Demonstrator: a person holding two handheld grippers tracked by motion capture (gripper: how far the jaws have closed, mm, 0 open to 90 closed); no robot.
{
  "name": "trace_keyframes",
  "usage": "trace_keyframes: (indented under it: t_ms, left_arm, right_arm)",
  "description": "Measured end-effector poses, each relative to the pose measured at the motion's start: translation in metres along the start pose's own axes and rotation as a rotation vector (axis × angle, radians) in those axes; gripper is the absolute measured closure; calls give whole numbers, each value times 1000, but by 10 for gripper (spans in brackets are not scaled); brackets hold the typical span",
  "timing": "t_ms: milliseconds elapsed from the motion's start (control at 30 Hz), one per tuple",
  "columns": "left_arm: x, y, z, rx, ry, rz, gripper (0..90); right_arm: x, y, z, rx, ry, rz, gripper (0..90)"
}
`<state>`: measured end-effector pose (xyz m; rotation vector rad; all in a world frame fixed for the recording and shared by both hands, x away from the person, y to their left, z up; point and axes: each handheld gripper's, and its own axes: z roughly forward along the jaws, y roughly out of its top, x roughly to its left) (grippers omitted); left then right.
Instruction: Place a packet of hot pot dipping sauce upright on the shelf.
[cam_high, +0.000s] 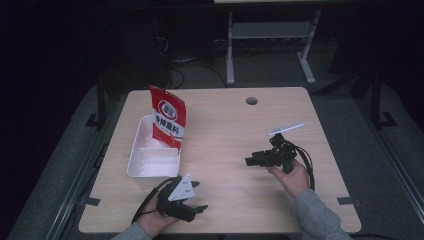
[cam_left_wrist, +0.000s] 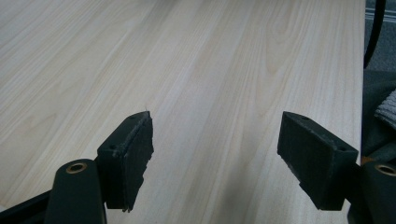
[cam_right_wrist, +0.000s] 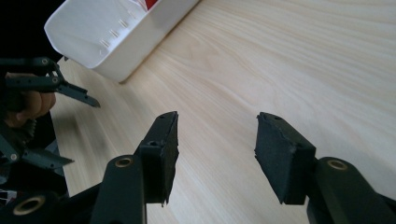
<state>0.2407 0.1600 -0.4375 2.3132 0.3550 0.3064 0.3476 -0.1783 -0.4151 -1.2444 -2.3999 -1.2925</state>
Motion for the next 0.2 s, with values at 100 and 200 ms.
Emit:
trace_keyframes:
  t_ms: [100,200]
  left_arm:
    - [0,0,0,1,-1,1,258]
    - [0,0,1,2,0,1,256]
  right_arm:
    - [-1,-9,-5,-3,-3,4,473]
    - [-2,-19,-9,-1,-8,9,461]
